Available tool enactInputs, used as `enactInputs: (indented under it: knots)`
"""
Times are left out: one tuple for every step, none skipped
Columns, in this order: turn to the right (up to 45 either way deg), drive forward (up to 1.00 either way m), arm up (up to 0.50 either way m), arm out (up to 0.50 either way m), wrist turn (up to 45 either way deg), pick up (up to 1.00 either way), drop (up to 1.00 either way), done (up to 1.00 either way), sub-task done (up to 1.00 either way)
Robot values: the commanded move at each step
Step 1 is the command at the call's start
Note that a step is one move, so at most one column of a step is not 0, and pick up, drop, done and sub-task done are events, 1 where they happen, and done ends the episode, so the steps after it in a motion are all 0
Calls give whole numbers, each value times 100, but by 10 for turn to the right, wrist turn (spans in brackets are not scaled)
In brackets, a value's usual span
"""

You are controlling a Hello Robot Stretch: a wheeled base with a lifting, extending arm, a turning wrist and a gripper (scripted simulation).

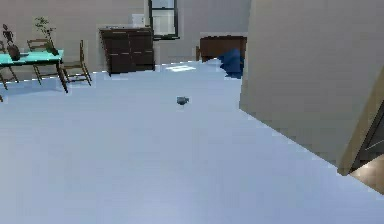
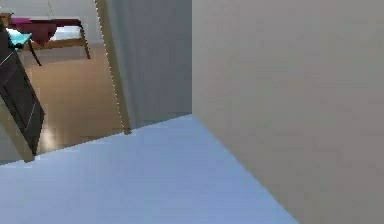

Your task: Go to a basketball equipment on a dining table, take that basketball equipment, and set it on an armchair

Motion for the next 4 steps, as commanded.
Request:
enactInputs:
  knots:
    - [-240, 0, 0, 0, 0, 0, 0, 0, 0]
    - [0, 65, 0, 0, 0, 0, 0, 0, 0]
    - [-60, 0, 0, 0, 0, 0, 0, 0, 0]
    - [0, 100, 0, 0, 0, 0, 0, 0, 0]
